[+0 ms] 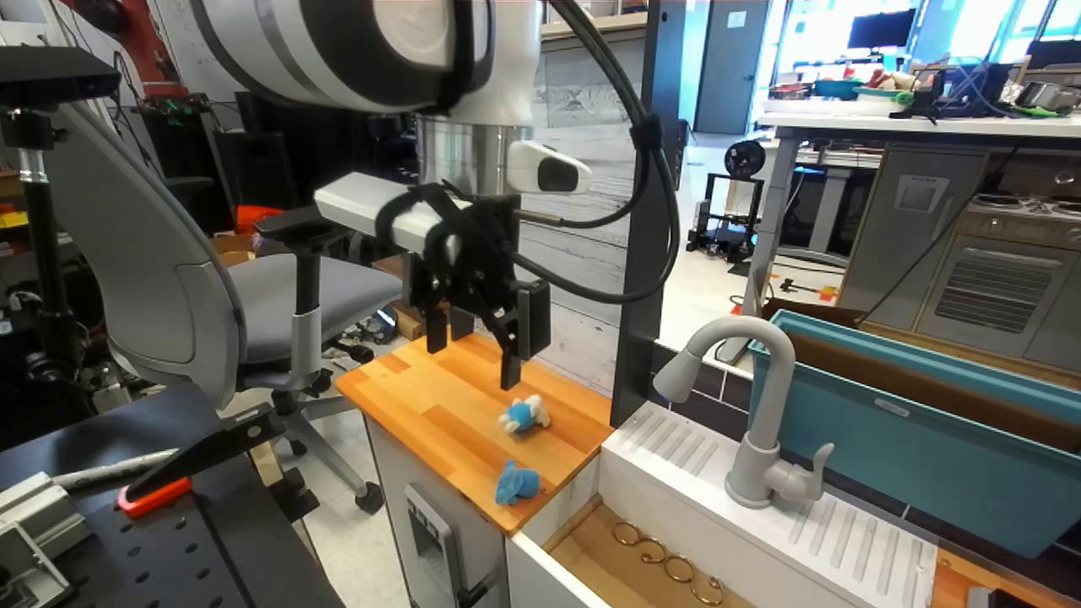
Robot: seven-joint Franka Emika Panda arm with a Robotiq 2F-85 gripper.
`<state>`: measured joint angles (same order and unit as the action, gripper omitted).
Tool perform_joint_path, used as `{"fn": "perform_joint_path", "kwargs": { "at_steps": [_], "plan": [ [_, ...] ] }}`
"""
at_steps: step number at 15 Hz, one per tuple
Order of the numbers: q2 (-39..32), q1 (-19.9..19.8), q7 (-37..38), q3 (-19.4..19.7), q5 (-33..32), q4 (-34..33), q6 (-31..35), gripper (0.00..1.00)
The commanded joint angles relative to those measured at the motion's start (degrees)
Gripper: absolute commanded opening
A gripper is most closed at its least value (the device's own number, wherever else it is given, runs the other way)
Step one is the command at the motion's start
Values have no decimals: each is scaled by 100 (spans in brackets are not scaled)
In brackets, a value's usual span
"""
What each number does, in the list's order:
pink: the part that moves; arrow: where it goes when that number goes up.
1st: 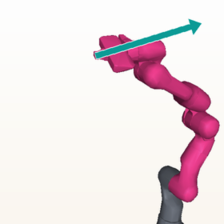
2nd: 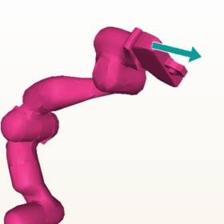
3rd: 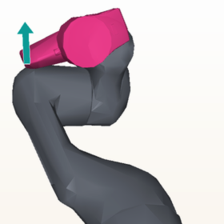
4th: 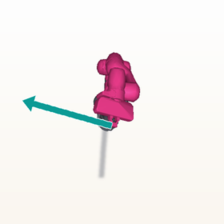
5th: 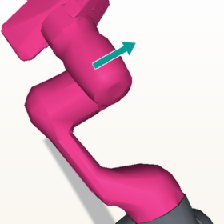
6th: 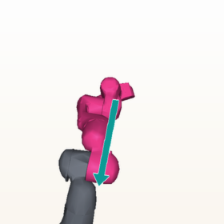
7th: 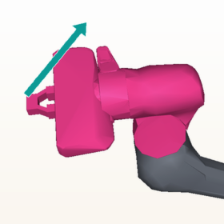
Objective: Move the blue and white doll to the left
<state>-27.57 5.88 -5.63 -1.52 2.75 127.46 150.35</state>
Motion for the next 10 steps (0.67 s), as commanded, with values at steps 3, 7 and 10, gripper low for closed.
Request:
{"fn": "perform_joint_path", "kwargs": {
  "at_steps": [3, 7, 10],
  "plan": [
    [-1592, 244, 572, 17, -409, -1739, -65, 100],
    [-2389, 410, 584, 7, -468, -2522, -19, 100],
    [-2897, 550, 626, 82, -548, -3035, 64, 100]
  ]
}}
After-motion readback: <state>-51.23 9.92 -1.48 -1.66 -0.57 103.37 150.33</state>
